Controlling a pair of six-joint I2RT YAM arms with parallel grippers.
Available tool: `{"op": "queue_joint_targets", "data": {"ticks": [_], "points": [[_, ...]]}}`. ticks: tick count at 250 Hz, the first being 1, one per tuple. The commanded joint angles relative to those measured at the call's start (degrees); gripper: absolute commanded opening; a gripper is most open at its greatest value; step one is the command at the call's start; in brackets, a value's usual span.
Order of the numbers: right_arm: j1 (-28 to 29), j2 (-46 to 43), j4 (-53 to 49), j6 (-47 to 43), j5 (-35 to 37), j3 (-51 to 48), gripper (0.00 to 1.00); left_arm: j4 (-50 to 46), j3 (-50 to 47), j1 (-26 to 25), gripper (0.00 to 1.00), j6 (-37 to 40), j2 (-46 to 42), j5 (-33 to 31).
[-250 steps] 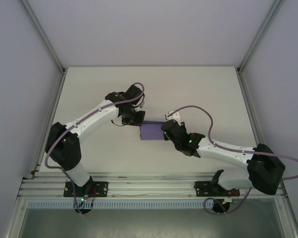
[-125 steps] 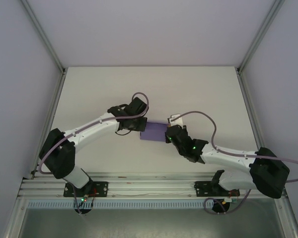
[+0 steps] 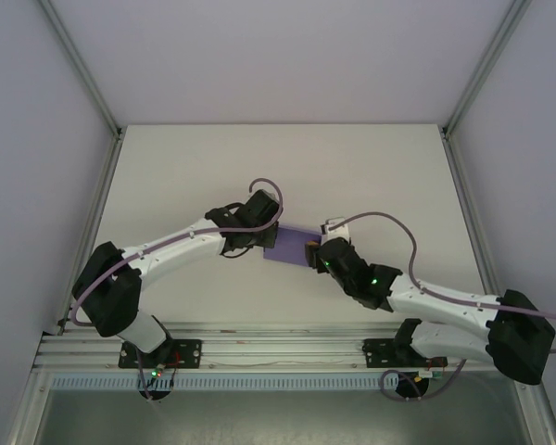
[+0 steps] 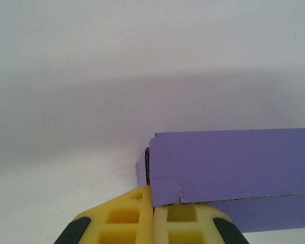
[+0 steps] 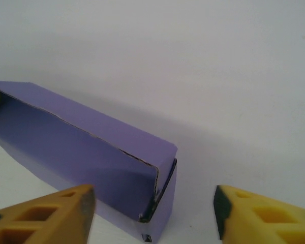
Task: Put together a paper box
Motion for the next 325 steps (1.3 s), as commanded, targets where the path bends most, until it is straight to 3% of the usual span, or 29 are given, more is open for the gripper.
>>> {"op": "queue_joint_targets", "data": {"ticks": [1,57,108,203,275,325], "points": [[-0.28,-2.10,-3.24,4.24,2.13,3.15,0.70,-5.08,-3.58,-0.85,0.03,-0.31,2.58,1.56],[-5.51,-2.65,-4.14,9.02,2.90,5.53,0.71,-5.06,-3.24,-0.95,0.06,0.20,2.59,1.86],[-9.66,1.67,-6.40,10.71,-2.14,7.35,0.63,-4.37,-3.54,-1.05,0.10,0.29,2.53,2.62],[-10.34,9.96,-9.59,16.36,-5.81,7.46,0.47,-5.49,-3.32,-1.08,0.25,3.52,-0.44,4.24],[-10.33,11.82,-9.82,18.91,-8.66,5.41,0.42,-7.08,-1.87,-1.05,0.53,8.40,-4.07,6.33],[-10.33,11.89,-9.20,19.28,-8.51,5.00,0.38,-9.21,0.24,-0.91,0.82,11.06,-6.41,6.54]]}}
